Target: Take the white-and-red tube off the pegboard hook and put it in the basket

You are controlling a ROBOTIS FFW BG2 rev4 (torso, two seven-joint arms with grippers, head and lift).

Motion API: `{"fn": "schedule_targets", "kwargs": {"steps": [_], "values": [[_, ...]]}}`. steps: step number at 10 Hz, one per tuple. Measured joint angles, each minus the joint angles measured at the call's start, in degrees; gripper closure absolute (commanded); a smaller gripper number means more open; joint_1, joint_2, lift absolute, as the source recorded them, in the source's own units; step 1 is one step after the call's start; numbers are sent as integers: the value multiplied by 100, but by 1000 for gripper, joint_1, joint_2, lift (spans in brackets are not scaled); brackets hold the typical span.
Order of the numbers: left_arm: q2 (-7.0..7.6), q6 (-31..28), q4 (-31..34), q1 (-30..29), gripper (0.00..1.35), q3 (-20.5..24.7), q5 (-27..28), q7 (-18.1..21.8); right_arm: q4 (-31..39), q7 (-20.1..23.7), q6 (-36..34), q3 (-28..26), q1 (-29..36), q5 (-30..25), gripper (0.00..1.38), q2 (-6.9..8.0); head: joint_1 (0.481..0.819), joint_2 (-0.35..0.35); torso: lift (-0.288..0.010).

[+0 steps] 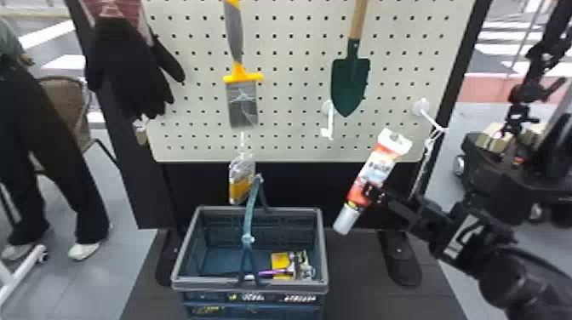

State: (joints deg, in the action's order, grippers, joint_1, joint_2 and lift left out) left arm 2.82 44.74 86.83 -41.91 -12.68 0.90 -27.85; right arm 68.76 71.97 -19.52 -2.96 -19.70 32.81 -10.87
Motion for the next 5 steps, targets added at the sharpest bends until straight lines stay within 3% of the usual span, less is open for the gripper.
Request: {"fn": "schedule_targets", "kwargs": {"steps": [5], "values": [[-1,-25,0,27,470,-16,6,-1,-1511,9,414,94,-392,102,1003,244,549,0,-100]]}}
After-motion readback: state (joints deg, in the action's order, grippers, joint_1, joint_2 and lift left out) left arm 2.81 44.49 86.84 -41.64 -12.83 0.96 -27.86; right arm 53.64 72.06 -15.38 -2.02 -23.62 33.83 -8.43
